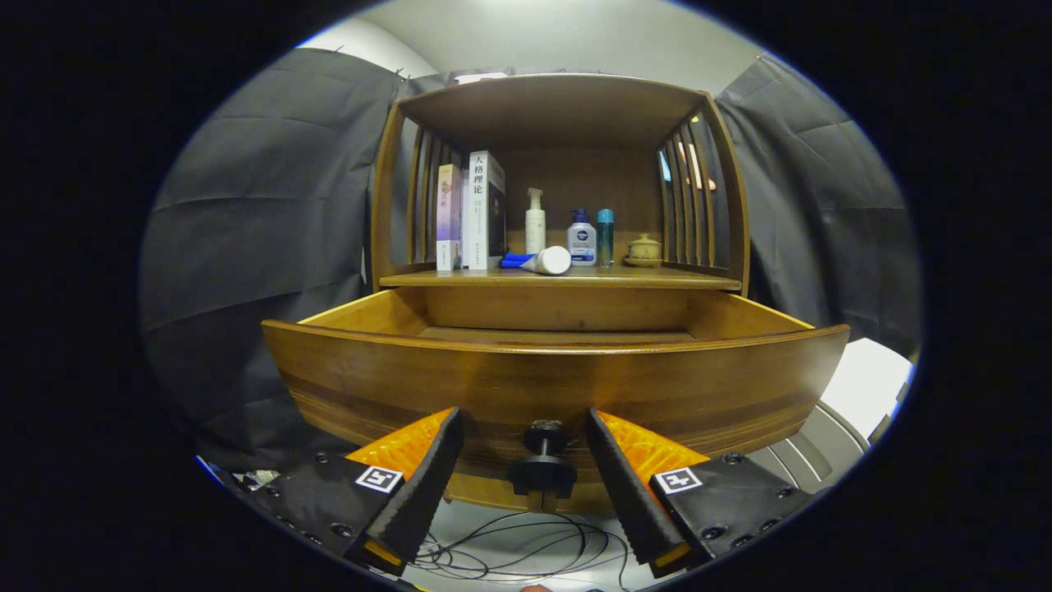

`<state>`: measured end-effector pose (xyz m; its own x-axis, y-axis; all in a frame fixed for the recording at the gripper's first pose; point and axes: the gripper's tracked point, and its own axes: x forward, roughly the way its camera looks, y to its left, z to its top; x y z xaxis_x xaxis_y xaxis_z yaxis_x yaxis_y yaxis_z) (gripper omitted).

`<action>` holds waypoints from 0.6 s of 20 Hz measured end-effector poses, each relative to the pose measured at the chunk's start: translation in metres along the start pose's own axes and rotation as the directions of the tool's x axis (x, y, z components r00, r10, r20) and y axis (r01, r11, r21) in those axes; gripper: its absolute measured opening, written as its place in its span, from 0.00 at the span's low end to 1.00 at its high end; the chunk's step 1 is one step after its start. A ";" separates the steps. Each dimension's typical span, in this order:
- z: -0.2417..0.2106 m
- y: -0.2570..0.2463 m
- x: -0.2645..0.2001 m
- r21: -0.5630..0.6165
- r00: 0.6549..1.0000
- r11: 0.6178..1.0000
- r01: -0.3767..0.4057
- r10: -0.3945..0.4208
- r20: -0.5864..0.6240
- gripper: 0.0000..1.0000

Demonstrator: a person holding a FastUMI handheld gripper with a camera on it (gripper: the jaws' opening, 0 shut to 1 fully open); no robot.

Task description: Pull open the drawer, take out the items inside it, and place them on the countertop above the cabinet.

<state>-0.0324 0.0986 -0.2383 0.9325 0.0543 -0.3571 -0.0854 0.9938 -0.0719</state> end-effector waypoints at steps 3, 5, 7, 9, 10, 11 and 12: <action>0.000 0.000 0.003 -0.020 1.000 1.000 0.022 -0.021 0.007 0.96; 0.001 0.000 0.004 -0.010 1.000 1.000 0.024 -0.024 0.008 0.96; 0.004 0.000 0.012 0.007 1.000 1.000 0.023 -0.023 0.009 0.95; 0.004 0.001 0.025 0.000 1.000 1.000 0.027 -0.027 0.007 0.95; 0.006 0.001 0.030 -0.005 1.000 1.000 0.028 -0.028 0.004 0.95; 0.006 0.001 0.035 -0.005 1.000 1.000 0.027 -0.027 0.000 0.95; 0.009 0.001 0.041 -0.005 1.000 1.000 0.025 -0.025 0.001 0.96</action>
<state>0.0094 0.1026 -0.2443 0.9347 0.0292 -0.3543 -0.0634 0.9943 -0.0855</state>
